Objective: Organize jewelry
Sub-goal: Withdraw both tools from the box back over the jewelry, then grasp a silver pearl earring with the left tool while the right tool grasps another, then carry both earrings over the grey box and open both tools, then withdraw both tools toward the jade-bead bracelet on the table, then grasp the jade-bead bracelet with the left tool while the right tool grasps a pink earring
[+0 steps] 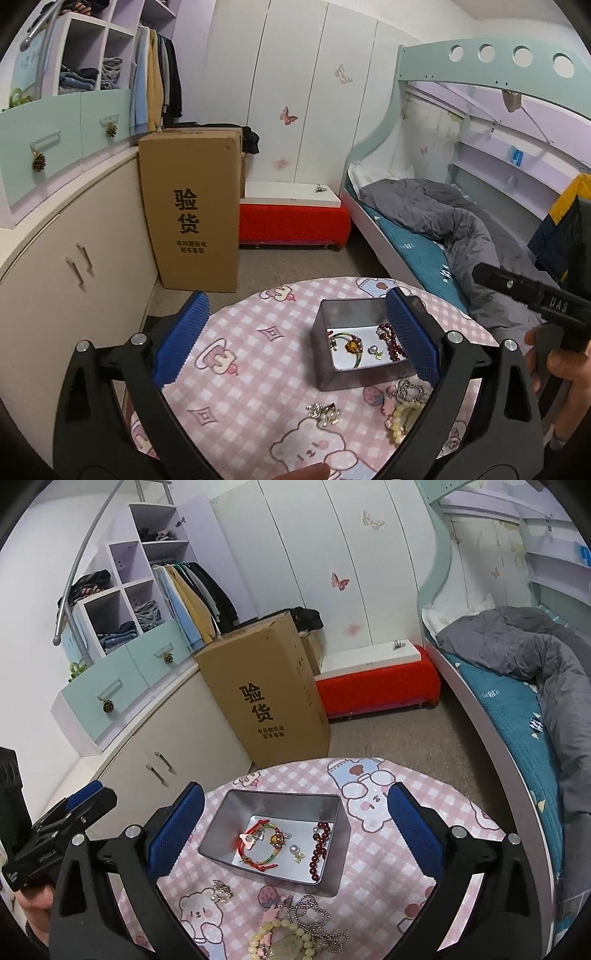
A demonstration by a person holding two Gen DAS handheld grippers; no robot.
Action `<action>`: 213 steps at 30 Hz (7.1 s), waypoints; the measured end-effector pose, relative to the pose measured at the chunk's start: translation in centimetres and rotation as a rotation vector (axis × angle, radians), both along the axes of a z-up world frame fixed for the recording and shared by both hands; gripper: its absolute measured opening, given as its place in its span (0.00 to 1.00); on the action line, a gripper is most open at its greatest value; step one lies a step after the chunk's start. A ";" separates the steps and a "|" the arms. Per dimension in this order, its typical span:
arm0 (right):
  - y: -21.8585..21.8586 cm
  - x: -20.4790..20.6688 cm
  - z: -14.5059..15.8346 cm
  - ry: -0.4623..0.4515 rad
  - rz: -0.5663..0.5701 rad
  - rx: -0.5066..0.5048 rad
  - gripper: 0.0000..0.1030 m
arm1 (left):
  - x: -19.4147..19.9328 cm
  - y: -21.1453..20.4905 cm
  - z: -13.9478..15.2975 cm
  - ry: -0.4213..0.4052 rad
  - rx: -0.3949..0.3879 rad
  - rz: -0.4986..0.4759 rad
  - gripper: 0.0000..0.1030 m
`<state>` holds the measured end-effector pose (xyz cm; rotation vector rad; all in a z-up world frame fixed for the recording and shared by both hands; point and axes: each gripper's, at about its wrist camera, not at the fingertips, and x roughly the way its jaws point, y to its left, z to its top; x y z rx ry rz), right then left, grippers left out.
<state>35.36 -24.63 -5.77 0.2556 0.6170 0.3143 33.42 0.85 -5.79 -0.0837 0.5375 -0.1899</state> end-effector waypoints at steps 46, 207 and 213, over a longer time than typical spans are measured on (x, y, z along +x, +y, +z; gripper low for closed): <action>2.5 -6.9 -6.5 0.132 0.137 -0.009 0.93 | -0.9 -2.9 -13.9 0.329 0.051 -0.243 0.10; 3.0 -11.4 -12.8 0.224 0.113 -0.209 0.60 | -3.2 -11.7 -12.9 0.356 0.120 -0.337 0.16; 3.1 -11.4 -12.9 0.221 0.114 -0.216 0.46 | -3.1 -11.6 -13.2 0.355 0.068 -0.384 0.09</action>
